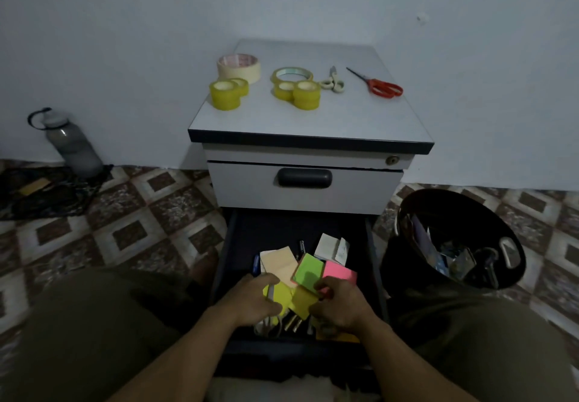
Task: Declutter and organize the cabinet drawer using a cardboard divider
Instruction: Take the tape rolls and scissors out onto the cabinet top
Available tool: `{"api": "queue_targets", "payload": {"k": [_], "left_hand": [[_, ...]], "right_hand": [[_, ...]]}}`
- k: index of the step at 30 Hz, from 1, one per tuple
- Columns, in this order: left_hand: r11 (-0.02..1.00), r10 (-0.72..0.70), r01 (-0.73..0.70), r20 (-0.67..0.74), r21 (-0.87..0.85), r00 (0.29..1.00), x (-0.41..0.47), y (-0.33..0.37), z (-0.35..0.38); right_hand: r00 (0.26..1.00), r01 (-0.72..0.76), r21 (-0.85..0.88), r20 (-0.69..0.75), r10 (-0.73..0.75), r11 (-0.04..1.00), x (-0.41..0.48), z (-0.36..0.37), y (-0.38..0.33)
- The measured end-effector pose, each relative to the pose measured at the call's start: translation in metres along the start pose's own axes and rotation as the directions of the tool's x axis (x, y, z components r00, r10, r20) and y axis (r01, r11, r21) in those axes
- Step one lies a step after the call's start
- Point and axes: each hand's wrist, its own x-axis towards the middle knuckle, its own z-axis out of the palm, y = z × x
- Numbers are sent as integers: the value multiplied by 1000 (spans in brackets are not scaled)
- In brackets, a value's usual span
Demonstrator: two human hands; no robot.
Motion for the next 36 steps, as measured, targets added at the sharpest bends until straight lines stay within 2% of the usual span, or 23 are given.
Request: {"api": "queue_targets", "payload": {"k": [3, 7, 14, 17, 20, 32, 36], "left_hand": [[993, -29, 24, 44, 114, 999, 2, -7, 11], [988, -7, 4, 13, 156, 1000, 1, -7, 16], [964, 54, -44, -30, 262, 998, 4, -8, 25], [962, 58, -36, -73, 271, 996, 7, -8, 24], [956, 60, -25, -112, 294, 992, 8, -9, 23], [928, 111, -40, -173, 371, 979, 14, -5, 32], [957, 105, -43, -207, 286, 973, 14, -7, 32]], "right_hand": [[999, -51, -80, 3, 52, 995, 1, 8, 9], [997, -55, -166, 50, 64, 985, 4, 12, 16], [997, 68, -176, 36, -62, 982, 10, 15, 22], [996, 59, -166, 75, -47, 984, 8, 14, 17], [999, 37, -184, 37, -31, 982, 11, 15, 20], [997, 71, -444, 17, -71, 893, 10, 19, 11], [995, 89, -410, -10, -102, 908, 10, 19, 11]]}}
